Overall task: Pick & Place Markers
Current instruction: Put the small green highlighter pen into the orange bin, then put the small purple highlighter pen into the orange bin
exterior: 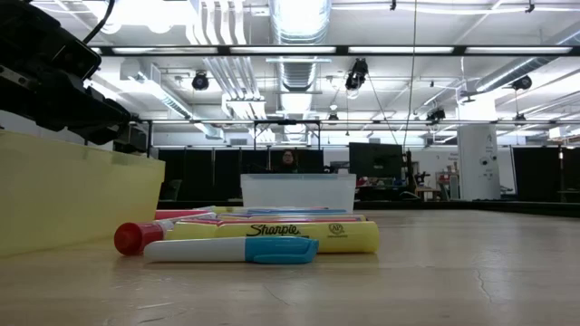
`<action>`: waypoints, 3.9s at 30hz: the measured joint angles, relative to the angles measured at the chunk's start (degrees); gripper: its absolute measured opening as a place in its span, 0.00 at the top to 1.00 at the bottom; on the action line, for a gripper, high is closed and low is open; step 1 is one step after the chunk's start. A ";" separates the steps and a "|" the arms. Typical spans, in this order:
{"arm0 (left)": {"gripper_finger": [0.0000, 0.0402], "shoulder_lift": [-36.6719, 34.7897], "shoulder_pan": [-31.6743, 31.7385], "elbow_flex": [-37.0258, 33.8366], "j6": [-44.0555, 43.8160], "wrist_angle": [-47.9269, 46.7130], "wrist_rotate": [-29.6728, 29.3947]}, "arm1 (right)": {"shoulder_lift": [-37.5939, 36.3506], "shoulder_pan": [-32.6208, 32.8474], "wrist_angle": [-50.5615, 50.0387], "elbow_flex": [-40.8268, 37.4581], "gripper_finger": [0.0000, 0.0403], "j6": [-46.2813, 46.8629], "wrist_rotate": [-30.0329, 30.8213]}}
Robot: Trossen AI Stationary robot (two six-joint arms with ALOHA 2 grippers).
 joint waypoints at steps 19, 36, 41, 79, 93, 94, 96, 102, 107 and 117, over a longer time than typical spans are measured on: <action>1.00 0.00 -0.01 -0.01 0.00 0.00 0.00 | -0.24 -1.12 4.93 -3.49 0.68 0.63 -2.79; 1.00 0.00 -0.01 0.02 0.00 0.00 -0.02 | -9.52 -7.55 7.58 -3.42 0.68 -5.20 -2.51; 1.00 0.00 -0.01 0.00 0.00 0.00 0.00 | -10.94 -11.11 9.95 -3.42 0.70 -16.93 5.98; 1.00 -0.02 0.01 0.02 0.00 -0.02 -0.01 | 11.90 -45.47 46.67 -3.42 0.72 -94.81 7.93; 1.00 0.00 0.00 0.01 0.00 -0.02 -0.02 | 18.95 -48.09 50.12 -3.42 0.65 -98.64 1.15; 1.00 0.02 0.02 0.01 0.00 -0.02 -0.01 | 19.29 -48.09 50.10 -3.42 0.66 -98.64 1.13; 1.00 0.02 0.02 0.00 0.00 -0.02 0.00 | 19.98 -48.12 50.33 -3.40 0.68 -98.43 1.00; 1.00 0.01 -0.01 -0.01 0.00 -0.01 -0.02 | 20.13 -48.59 50.47 -3.38 0.80 -98.18 -0.64; 1.00 0.02 0.02 0.01 0.00 -0.02 -0.02 | 19.71 -48.70 50.29 -3.29 0.94 -98.18 -0.75; 1.00 0.00 -0.01 0.02 0.00 -0.01 0.00 | 12.90 -48.66 43.14 -3.44 0.93 -92.66 0.15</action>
